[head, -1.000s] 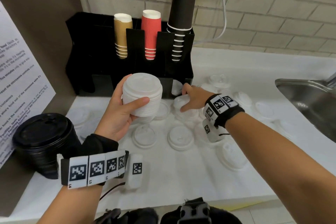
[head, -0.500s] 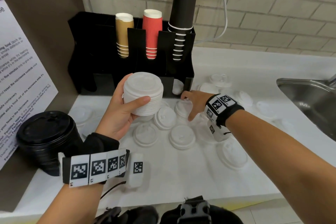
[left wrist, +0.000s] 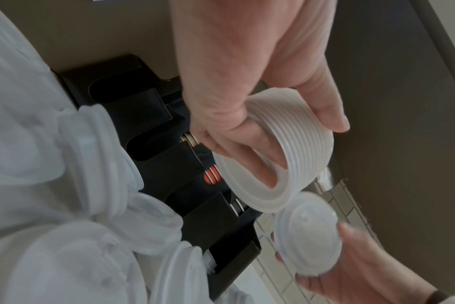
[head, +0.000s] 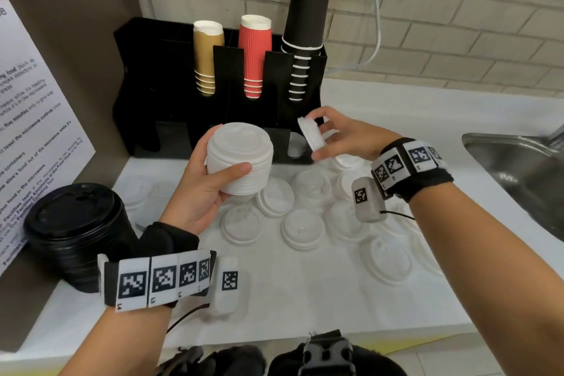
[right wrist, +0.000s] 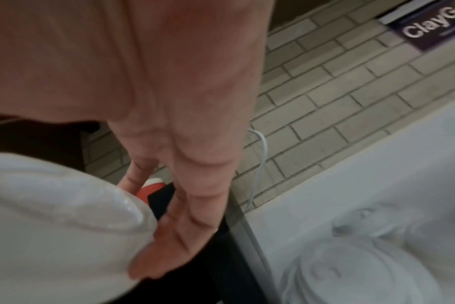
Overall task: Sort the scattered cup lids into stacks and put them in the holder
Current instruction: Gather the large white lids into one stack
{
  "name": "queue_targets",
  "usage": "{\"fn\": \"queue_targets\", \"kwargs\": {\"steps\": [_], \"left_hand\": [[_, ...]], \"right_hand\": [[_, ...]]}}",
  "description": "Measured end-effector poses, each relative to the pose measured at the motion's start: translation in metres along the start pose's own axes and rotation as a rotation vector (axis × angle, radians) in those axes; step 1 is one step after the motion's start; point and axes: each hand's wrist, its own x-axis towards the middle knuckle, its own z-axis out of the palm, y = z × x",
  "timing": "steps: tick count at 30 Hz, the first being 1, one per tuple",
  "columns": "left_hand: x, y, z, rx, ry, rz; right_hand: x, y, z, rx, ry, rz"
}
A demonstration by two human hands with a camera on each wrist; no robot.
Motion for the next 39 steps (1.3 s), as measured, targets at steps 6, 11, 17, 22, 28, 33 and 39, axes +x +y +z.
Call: {"fn": "queue_targets", "kwargs": {"steps": [6, 11, 17, 22, 28, 33, 39], "left_hand": [[0.001, -0.005, 0.021, 0.019, -0.026, -0.044], [0.002, -0.006, 0.032, 0.066, -0.054, -0.044], [0.001, -0.007, 0.035, 0.157, -0.075, -0.030], [0.003, -0.008, 0.035, 0.206, -0.115, -0.049], [0.004, -0.009, 0.034, 0.204, -0.114, -0.059], [0.008, -0.011, 0.032, 0.156, -0.104, -0.073], [0.014, -0.010, 0.023, 0.121, -0.024, -0.040]], "right_hand": [[-0.018, -0.015, 0.036, 0.253, 0.072, -0.182], [-0.021, -0.016, 0.062, 0.212, 0.156, -0.247], [-0.024, -0.020, 0.067, 0.094, 0.224, -0.239], [-0.022, -0.023, 0.056, 0.016, 0.146, -0.232], [-0.018, -0.027, 0.053, -0.076, 0.135, -0.263], [-0.012, -0.029, 0.051, -0.068, 0.099, -0.250], [0.004, -0.017, 0.036, -0.076, 0.048, -0.043]]}}
